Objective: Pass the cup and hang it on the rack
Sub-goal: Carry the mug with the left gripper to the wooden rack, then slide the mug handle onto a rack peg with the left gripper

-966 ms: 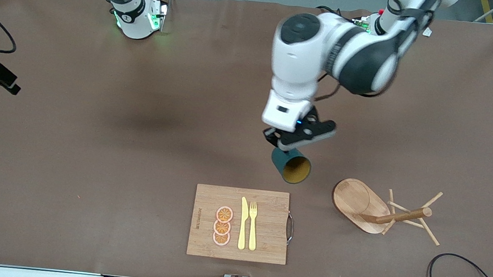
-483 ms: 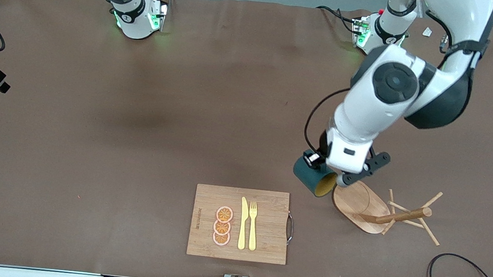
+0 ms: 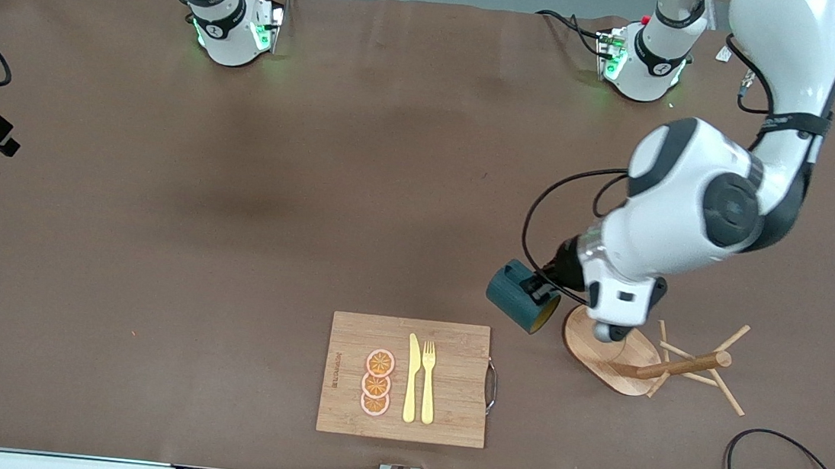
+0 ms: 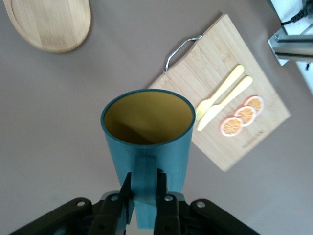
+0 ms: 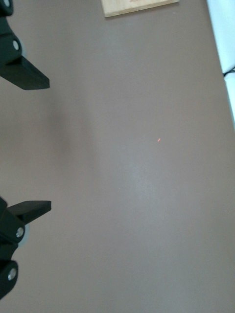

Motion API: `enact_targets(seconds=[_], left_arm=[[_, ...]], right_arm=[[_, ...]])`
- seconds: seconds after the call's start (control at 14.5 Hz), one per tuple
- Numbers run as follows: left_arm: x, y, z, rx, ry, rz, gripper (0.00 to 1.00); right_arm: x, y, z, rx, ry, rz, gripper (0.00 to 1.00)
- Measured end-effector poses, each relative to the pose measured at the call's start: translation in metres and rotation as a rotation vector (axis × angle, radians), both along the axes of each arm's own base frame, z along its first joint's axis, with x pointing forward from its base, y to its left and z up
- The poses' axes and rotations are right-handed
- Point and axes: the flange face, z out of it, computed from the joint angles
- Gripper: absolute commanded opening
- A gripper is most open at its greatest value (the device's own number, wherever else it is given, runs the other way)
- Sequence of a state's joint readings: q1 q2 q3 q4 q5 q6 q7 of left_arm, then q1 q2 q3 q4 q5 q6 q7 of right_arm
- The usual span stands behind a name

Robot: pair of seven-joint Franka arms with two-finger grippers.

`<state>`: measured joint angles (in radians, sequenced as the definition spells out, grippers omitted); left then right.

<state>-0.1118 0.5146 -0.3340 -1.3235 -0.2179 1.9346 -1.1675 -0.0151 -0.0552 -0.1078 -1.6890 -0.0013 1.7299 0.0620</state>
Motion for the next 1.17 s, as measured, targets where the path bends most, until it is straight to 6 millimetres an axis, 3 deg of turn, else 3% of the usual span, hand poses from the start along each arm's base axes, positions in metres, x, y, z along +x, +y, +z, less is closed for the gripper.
enact_targets(seconds=[0.21, 0.48, 0.76, 0.9, 1.17], left_arm=[[0.025, 0.066, 0.004, -0.120, 0.044, 0.133, 0.00], [0.039, 0.119, 0.010, -0.219, 0.071, 0.243, 0.00], [0.052, 0.187, 0.011, -0.352, 0.111, 0.378, 0.00], [0.052, 0.199, 0.004, -0.366, 0.137, 0.393, 0.00], [0.049, 0.194, -0.021, -0.369, 0.216, 0.376, 0.00]], right_arm=[[-0.005, 0.008, -0.006, 0.006, 0.058, 0.026, 1.00], [-0.009, 0.024, -0.011, 0.014, 0.114, 0.055, 1.00], [-0.009, 0.040, -0.012, 0.013, 0.122, 0.084, 1.00], [-0.009, 0.040, -0.012, 0.013, 0.122, 0.084, 1.00], [-0.009, 0.040, -0.012, 0.014, 0.122, 0.084, 1.00]])
